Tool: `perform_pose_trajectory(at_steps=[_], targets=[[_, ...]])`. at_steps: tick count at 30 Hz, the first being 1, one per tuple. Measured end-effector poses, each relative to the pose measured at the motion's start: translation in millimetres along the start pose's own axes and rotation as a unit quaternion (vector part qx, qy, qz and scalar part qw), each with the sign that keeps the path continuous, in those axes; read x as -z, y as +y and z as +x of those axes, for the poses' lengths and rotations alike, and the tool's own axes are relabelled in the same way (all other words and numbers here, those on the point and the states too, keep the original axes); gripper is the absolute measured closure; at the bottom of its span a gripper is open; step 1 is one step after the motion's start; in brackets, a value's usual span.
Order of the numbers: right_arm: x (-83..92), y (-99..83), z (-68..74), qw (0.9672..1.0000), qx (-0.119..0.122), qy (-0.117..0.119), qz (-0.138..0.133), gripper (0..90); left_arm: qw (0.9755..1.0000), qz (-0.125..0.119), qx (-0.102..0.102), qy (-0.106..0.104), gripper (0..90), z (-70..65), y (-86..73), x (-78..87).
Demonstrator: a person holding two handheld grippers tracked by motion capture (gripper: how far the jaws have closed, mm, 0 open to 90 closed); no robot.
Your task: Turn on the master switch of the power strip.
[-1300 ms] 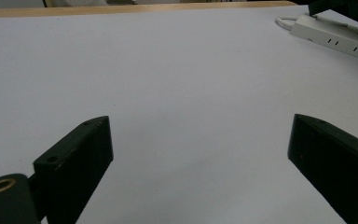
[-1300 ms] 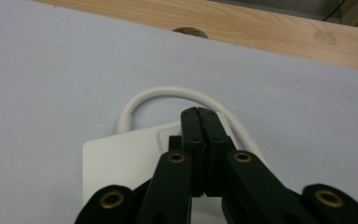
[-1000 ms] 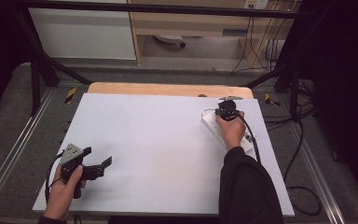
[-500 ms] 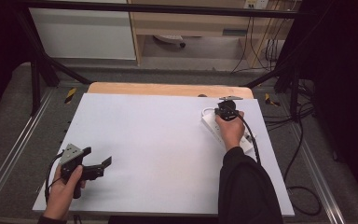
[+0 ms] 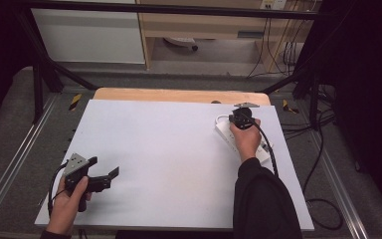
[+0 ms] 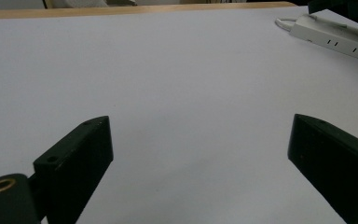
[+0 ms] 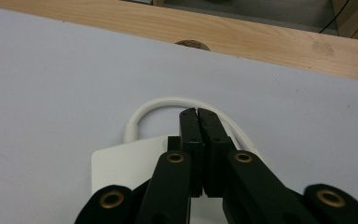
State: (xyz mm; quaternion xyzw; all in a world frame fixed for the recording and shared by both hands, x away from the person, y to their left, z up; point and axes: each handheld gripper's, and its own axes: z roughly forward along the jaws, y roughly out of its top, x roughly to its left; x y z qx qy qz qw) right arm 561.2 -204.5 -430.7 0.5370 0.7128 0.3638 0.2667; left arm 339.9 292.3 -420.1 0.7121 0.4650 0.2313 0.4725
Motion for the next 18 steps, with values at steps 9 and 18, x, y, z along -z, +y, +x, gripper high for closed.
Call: perform_pose_trajectory(at_steps=[9, 18], targets=[[7.3, 4.1, 1.7, 0.9999, 0.003, 0.005, -0.011, 90.0, 1.0000, 0.000, -0.001, 0.001, 6.5, 0.2, 0.3, 0.4], [18.3, 8.9, 2.2, 0.9996, 0.000, 0.013, -0.025, 90.0, 1.0000, -0.002, -0.002, 0.003, 6.5, 0.4, 0.5, 1.2]])
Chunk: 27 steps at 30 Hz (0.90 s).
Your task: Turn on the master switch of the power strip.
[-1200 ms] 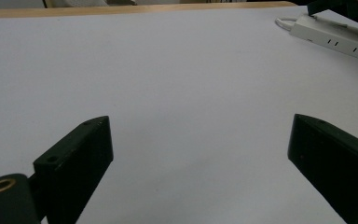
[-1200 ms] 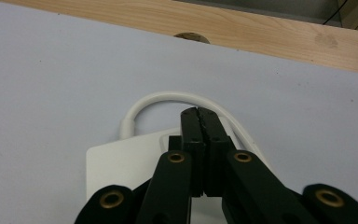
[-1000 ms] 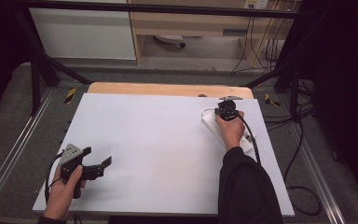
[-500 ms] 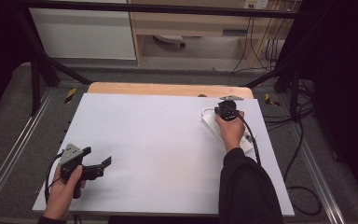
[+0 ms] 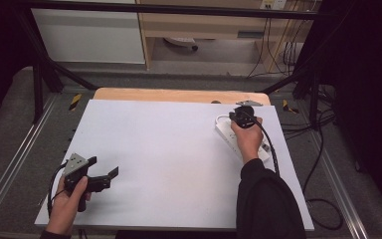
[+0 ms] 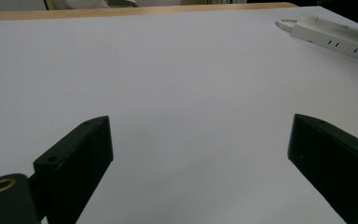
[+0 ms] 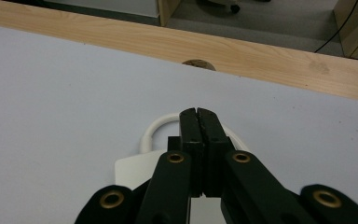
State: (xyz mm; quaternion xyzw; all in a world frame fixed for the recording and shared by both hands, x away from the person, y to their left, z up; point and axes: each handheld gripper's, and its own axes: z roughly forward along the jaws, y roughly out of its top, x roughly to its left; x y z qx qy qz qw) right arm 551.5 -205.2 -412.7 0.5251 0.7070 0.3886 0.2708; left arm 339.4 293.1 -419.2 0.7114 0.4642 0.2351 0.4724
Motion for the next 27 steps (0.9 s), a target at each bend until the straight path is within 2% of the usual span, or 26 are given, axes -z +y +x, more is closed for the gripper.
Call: perform_pose_trajectory(at_steps=[5, 9, 10, 14, 18, 25, 27], targets=[[8.0, 4.3, -0.4, 0.9999, -0.007, 0.005, -0.009, 89.5, 1.0000, 0.000, 0.000, 0.000, 6.5, 0.0, 0.1, 0.0], [15.3, 6.9, 0.8, 0.9997, -0.013, 0.008, -0.017, 83.6, 1.0000, -0.001, 0.001, -0.001, 6.5, -0.3, 0.2, 0.2], [17.3, 7.8, 1.1, 0.9997, -0.013, 0.011, -0.018, 81.2, 1.0000, -0.001, 0.001, -0.002, 6.5, -0.4, 0.3, 0.4], [26.3, 11.9, 3.7, 0.9991, -0.026, 0.018, -0.027, 63.5, 1.0000, -0.001, 0.001, -0.001, 6.5, -0.3, 0.0, 1.2], [37.7, 16.7, 7.0, 0.9981, -0.039, 0.033, -0.035, 45.6, 1.0000, 0.000, 0.002, -0.001, 6.5, 0.2, -0.2, 0.3], [66.5, 21.5, 8.3, 0.9954, -0.058, 0.043, -0.063, 29.4, 1.0000, -0.001, 0.005, -0.001, 6.5, 0.6, -0.5, 0.9], [75.8, 20.5, 8.0, 0.9941, -0.066, 0.054, -0.067, 27.5, 1.0000, 0.000, 0.005, -0.001, 6.5, 0.9, -0.6, 0.7]])
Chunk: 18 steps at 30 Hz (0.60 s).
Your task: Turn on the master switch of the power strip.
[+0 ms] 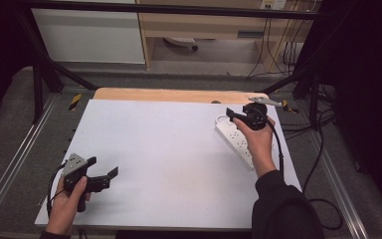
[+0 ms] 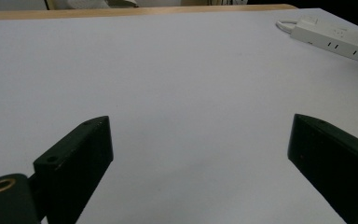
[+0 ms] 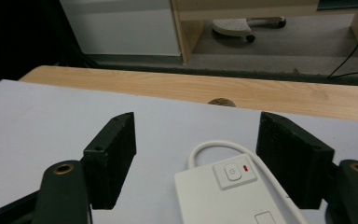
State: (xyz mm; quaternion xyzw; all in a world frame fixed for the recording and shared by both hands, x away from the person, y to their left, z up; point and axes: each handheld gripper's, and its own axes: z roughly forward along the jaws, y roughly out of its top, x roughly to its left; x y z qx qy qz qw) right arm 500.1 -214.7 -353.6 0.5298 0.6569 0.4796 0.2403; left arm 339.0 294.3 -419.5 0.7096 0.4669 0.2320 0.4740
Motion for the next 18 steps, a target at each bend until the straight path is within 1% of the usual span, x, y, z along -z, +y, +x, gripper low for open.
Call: perform_pose_trajectory(at_steps=[3, 5, 10, 14, 18], targets=[[13.7, -1.3, 0.6, 0.9999, -0.007, 0.009, -0.005, 25.9, 1.0000, 0.003, -0.003, 0.002, 6.5, -0.6, -0.3, -0.3], [22.6, -2.0, 1.0, 0.9998, -0.005, 0.016, -0.010, 24.0, 1.0000, 0.004, -0.003, 0.003, 6.5, -0.9, -0.4, -0.2], [45.0, -4.8, 0.9, 0.9994, -0.007, 0.027, -0.022, 18.7, 0.9999, 0.007, 0.008, 0.006, 6.5, 0.4, -2.4, -0.9], [60.0, -6.7, 0.8, 0.9992, 0.013, 0.027, -0.026, 14.4, 0.9999, 0.004, 0.012, 0.012, 6.5, 2.4, -2.3, 0.5], [74.6, -11.2, -0.4, 0.9986, 0.037, 0.022, -0.031, 11.1, 0.9998, 0.004, 0.014, 0.010, 6.5, 1.7, -2.0, 0.5]])
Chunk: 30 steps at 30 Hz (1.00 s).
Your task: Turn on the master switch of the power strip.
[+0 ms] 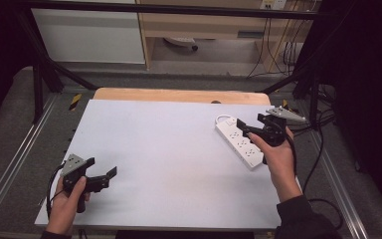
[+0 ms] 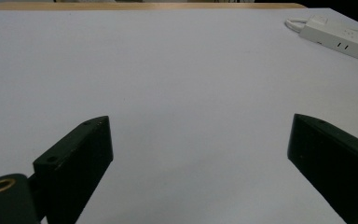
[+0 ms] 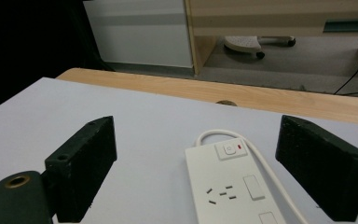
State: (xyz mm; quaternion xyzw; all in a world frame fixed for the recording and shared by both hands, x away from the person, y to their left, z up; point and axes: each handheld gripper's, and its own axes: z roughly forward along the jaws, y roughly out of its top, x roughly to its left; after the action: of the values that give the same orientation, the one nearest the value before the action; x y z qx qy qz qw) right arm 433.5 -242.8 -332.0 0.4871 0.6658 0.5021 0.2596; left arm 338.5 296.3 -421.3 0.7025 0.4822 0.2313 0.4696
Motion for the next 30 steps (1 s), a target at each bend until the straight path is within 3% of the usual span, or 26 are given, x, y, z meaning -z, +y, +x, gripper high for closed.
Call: perform_pose_trajectory(at_steps=[11, 14, 22, 28, 30], targets=[[40.2, -33.4, 3.8, 0.9978, 0.053, 0.004, -0.040, 3.7, 1.0000, -0.001, 0.001, 0.003, 6.5, 1.2, -0.6, 0.6], [48.7, -48.3, 1.7, 0.9979, 0.051, 0.002, -0.039, 3.6, 1.0000, 0.001, -0.001, 0.001, 6.5, -0.3, -0.5, 0.0], [61.9, -92.8, -10.4, 0.9986, 0.053, 0.003, 0.000, 4.7, 1.0000, 0.006, -0.003, 0.004, 6.2, -0.8, -1.2, -1.1], [61.1, -122.5, -15.7, 0.9989, 0.033, 0.005, 0.034, 4.3, 1.0000, 0.004, -0.004, 0.003, 6.2, -1.9, -0.9, -0.8], [59.2, -127.9, -15.7, 0.9981, 0.038, 0.000, 0.048, 4.2, 1.0000, 0.005, -0.005, 0.001, 6.2, -2.0, -0.8, -1.0]])
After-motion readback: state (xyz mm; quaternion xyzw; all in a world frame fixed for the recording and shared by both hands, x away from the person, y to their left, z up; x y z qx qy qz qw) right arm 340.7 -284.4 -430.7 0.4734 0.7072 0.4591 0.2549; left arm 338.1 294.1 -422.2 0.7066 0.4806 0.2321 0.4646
